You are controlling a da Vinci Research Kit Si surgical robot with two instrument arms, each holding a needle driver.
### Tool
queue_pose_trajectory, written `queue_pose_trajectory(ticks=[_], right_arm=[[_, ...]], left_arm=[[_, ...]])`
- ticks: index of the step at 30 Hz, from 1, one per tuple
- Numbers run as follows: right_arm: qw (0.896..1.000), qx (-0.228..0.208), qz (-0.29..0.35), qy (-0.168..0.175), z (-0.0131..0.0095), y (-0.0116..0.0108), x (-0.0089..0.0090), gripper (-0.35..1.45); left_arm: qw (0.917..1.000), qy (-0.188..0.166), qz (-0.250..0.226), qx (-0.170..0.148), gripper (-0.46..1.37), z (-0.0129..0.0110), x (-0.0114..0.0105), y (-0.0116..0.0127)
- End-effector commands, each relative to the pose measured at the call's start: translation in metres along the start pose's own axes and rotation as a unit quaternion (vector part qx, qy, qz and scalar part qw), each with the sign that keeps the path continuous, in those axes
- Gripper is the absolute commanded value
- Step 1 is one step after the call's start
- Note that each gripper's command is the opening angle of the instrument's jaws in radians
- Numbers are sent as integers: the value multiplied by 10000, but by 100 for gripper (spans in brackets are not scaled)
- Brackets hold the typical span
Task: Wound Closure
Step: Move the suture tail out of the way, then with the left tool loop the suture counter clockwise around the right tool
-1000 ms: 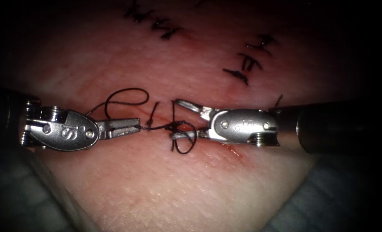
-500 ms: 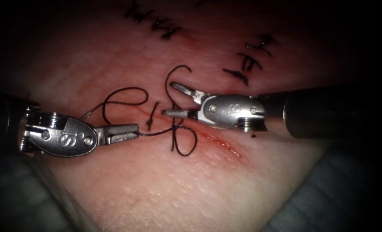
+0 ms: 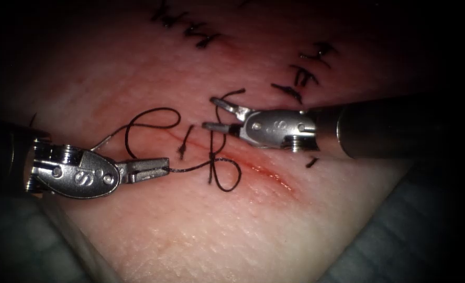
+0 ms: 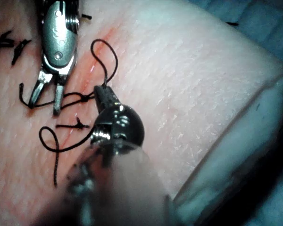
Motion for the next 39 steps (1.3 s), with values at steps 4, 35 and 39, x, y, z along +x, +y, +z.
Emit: queue_pose_trajectory(ticks=[4,35,39], right_arm=[[9999,-36,-115,-122,0,8,-11,29],[9760,1063,1371,1315,-51,60,35,114],[9774,1038,1303,1303,-51,48,24,105]], left_arm=[[10000,-2,6,-6,-35,-1,-1,1],[9999,6,35,-112,-35,32,0,-25],[9999,1,83,-122,-35,36,6,-33]])
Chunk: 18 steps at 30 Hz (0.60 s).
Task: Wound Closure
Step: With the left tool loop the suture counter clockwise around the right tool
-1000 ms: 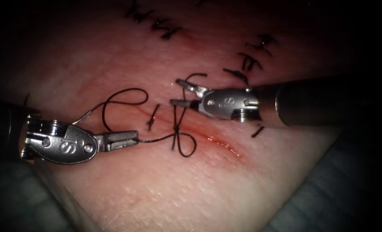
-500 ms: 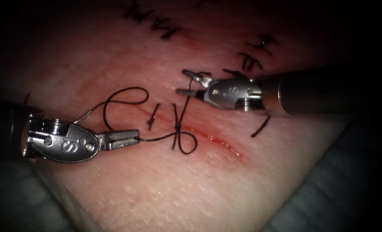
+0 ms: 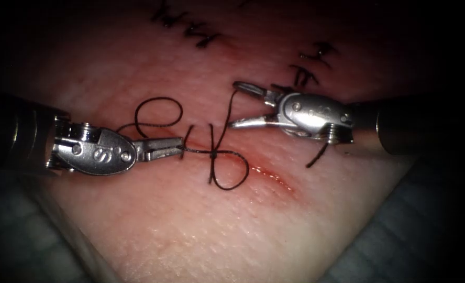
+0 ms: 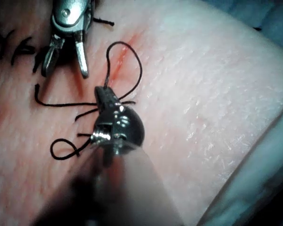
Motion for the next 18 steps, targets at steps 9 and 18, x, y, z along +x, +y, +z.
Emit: queue_pose_trajectory(ticks=[9,18], right_arm=[[9995,244,-187,100,9,-30,-16,-35],[9987,371,-222,274,12,-40,-11,-35]], left_arm=[[9999,32,24,-112,-35,19,7,-23],[9997,83,118,-201,-35,53,-3,-37]])
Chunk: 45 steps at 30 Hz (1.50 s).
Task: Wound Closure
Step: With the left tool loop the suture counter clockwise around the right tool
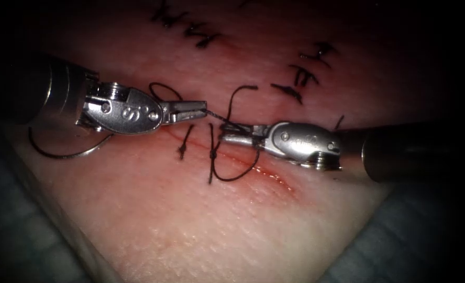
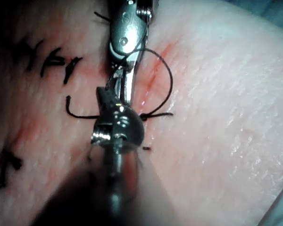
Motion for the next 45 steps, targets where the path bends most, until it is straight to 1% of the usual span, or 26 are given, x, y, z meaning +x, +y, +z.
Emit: queue_pose_trajectory(ticks=[1,9,13,18,20,21,23,28,29,31,32,33,35,39,40,45], right_arm=[[10000,-23,3,23,0,0,1,-35],[9998,38,-22,212,2,-11,10,-35],[9992,-50,-20,387,4,-14,17,-35],[9983,-174,-21,555,3,-16,22,-35],[9976,-251,4,648,3,-17,24,-35],[9967,-318,30,746,3,-18,25,-35],[9955,-403,87,850,3,-19,27,-35],[9932,-617,372,911,5,-25,29,-35],[9922,-656,484,942,6,-26,29,-35],[9872,-916,787,1039,6,-27,33,-35],[9872,-916,787,1039,6,-27,33,-35],[9823,-1086,1018,1140,6,-26,37,-35],[9769,-1283,1197,1223,7,-25,41,-35],[9686,-1615,1377,1298,8,-21,50,-35],[9683,-1637,1375,1292,8,-21,50,-35],[9581,-1984,1584,1324,8,-15,57,-35]], left_arm=[[10000,0,39,-76,-35,3,-2,-1],[9998,15,84,-165,-35,23,-22,-14],[9991,-141,275,-290,-35,36,-32,-7],[9990,-188,324,-257,-35,50,-39,4],[9990,-193,337,-237,-35,56,-42,7],[9989,-192,374,-228,-35,59,-44,8],[9988,-180,382,-233,-35,61,-46,8],[9990,-175,343,-228,-35,66,-53,8],[9991,-176,317,-227,-35,67,-54,8],[9991,-178,332,-216,-35,68,-57,11],[9991,-178,332,-216,-35,68,-57,11],[9991,-182,313,-206,-35,69,-58,14],[9991,-184,325,-197,-35,69,-59,18],[9992,-184,315,-191,-35,66,-59,24],[9992,-184,315,-191,-35,66,-59,25],[9992,-187,299,-190,-35,60,-57,31]])
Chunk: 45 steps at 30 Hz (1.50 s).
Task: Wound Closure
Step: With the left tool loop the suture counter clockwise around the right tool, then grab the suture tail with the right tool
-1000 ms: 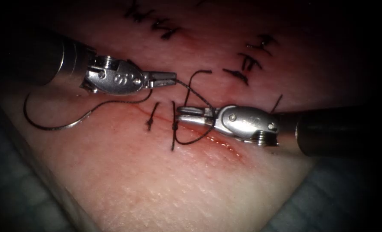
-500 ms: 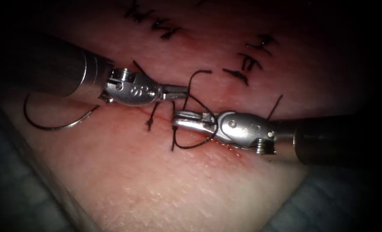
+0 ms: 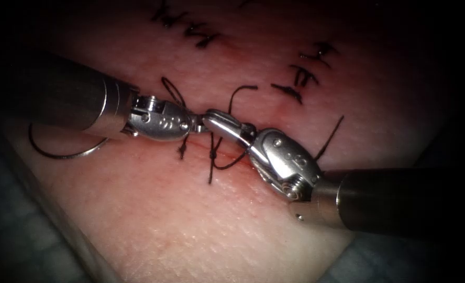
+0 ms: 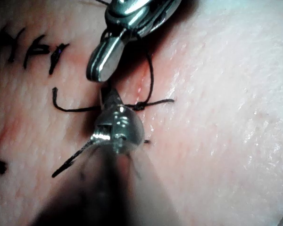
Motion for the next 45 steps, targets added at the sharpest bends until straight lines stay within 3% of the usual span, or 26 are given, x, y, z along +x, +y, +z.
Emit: queue_pose_trajectory(ticks=[1,4,10,13,16,17,19,22,24,26,30,34,35,41,45], right_arm=[[10000,-80,2,-20,2,-1,1,-35],[9995,-314,65,-57,4,-1,1,-35],[9920,-1170,58,-474,7,1,-2,-35],[9844,-1512,134,-890,10,5,-8,-35],[9708,-1954,826,-1116,13,10,-17,-35],[9587,-2221,1460,-1015,13,13,-21,-35],[9408,-2524,2099,-841,12,19,-27,-35],[9298,-2770,2270,-845,12,25,-31,-35],[9160,-3100,2376,-915,11,36,-37,-35],[9110,-3111,2543,-923,10,43,-41,-6],[9045,-3180,2685,-938,8,50,-51,16],[9055,-3172,2657,-942,3,52,-59,17],[9053,-3177,2650,-965,1,51,-61,10],[8974,-3319,2643,-1210,-8,51,-69,1],[8952,-3388,2625,-1222,-11,59,-73,56]], left_arm=[[10000,1,-25,-16,-35,-2,1,1],[10000,21,-23,7,-35,-6,5,6],[10000,16,-90,19,-35,-9,9,17],[9999,14,-112,26,-35,-8,9,19],[9999,15,-114,26,-35,-6,9,18],[9999,16,-115,25,-35,-5,9,17],[9999,17,-115,25,-35,-3,8,16],[9999,20,-114,23,-35,-2,6,15],[9999,24,-113,21,-35,0,5,13],[9999,25,-112,20,-35,1,4,12],[9999,25,-114,24,-35,4,4,11],[9999,22,-119,30,-35,7,5,10],[9999,22,-121,30,-35,8,5,10],[9999,27,-125,26,-35,10,5,7],[9999,42,-94,14,-35,12,5,6]])
